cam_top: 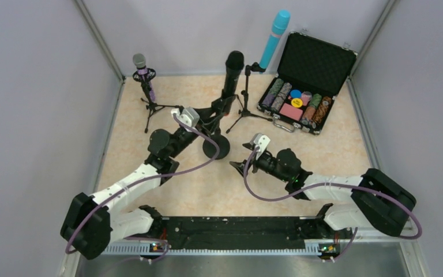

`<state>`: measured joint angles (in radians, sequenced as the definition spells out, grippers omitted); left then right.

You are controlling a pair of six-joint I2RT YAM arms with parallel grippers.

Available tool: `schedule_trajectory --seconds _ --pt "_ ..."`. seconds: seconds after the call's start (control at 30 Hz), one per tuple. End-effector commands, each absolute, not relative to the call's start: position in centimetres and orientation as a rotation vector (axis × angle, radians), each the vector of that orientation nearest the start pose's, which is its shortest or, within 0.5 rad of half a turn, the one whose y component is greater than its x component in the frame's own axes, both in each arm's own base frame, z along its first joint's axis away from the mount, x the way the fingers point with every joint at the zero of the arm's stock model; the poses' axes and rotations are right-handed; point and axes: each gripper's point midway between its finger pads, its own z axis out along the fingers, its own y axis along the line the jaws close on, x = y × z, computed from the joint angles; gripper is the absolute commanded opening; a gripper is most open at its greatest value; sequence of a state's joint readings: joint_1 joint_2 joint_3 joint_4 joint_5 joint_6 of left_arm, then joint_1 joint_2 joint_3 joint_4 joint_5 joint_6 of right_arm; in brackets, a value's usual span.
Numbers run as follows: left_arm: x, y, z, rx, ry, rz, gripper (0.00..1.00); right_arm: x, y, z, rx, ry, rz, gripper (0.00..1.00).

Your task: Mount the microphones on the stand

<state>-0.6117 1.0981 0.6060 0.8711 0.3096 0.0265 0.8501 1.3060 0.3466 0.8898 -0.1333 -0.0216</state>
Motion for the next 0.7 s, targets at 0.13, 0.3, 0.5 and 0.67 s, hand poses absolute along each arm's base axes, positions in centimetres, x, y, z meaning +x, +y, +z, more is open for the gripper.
schedule_trajectory --seconds 0.13,0.3,0.5,0.67 --pt "30.2 -22.5 41.3 0.521 0.789 -0.643 0.00 23.0 29.4 17.0 -0.746 1.449 0.789 0.93" --pt "32.3 -21.5 41.7 0.490 0.775 -0.626 0.00 23.3 28.2 17.5 -0.698 1.452 0.789 0.98" --pt "34.7 -20.9 42.5 0.499 0.740 -0.613 0.00 23.5 27.5 18.1 -0.659 1.439 0.871 0.99" --pt "36.8 -20.4 43.3 0.496 0.710 -0.619 0.00 23.9 27.9 18.4 -0.637 1.443 0.919 0.99"
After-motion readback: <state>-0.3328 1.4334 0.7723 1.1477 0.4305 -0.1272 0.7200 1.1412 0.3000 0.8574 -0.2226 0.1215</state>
